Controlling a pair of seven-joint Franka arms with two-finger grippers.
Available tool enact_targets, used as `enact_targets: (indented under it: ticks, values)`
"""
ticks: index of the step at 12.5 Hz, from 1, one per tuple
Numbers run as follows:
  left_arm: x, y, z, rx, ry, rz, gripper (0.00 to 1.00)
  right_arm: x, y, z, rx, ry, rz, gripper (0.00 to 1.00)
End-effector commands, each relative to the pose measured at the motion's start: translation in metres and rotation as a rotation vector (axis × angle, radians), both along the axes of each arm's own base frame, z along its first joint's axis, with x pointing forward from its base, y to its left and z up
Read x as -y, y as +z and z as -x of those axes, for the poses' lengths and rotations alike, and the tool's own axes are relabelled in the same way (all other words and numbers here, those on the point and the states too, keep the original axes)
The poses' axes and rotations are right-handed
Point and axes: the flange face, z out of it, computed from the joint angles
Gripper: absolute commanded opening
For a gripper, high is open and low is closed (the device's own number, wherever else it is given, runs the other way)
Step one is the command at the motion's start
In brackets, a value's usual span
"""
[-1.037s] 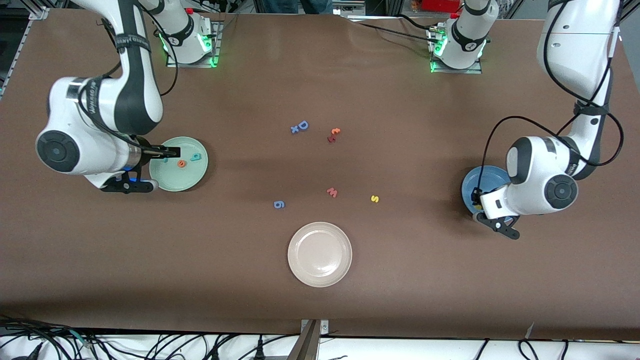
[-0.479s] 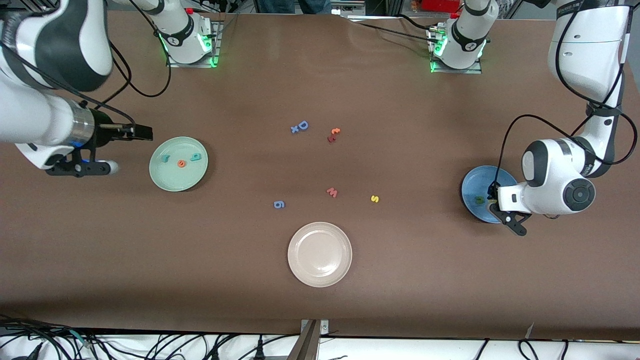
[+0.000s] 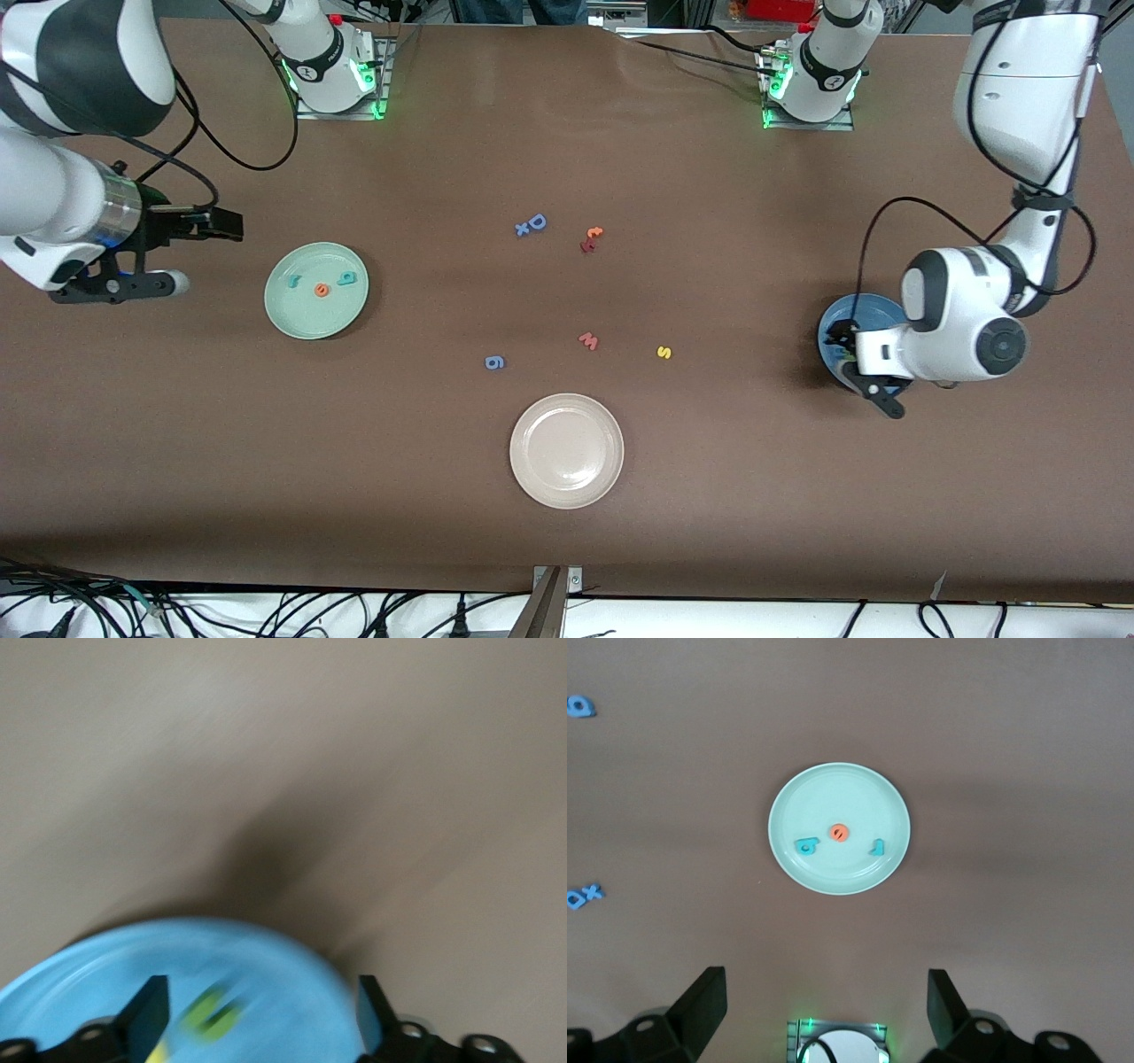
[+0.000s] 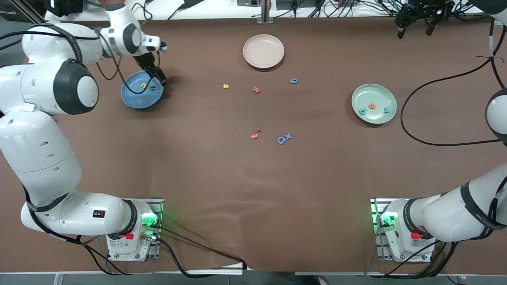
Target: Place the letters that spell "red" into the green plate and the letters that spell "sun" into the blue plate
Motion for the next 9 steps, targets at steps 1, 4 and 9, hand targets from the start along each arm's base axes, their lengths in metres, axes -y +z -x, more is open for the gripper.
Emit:
enact_targets:
  ticks: [1, 4, 9]
  values:
    - [0.072, 0.01, 0.002, 0.004, 0.14, -0.041, 1.0, 0.024, -0.003, 0.049, 0.099, -0.012, -0.029, 1.0]
    - [0.147, 0.013, 0.015, -0.006, 0.334, -0.11, 1.0, 0.051, 0.019, 0.048, 0.149, -0.047, -0.032, 1.0]
    - [0.232, 0.017, 0.034, 0.054, 0.502, -0.125, 0.99, 0.059, 0.05, 0.046, 0.179, -0.064, -0.029, 1.0]
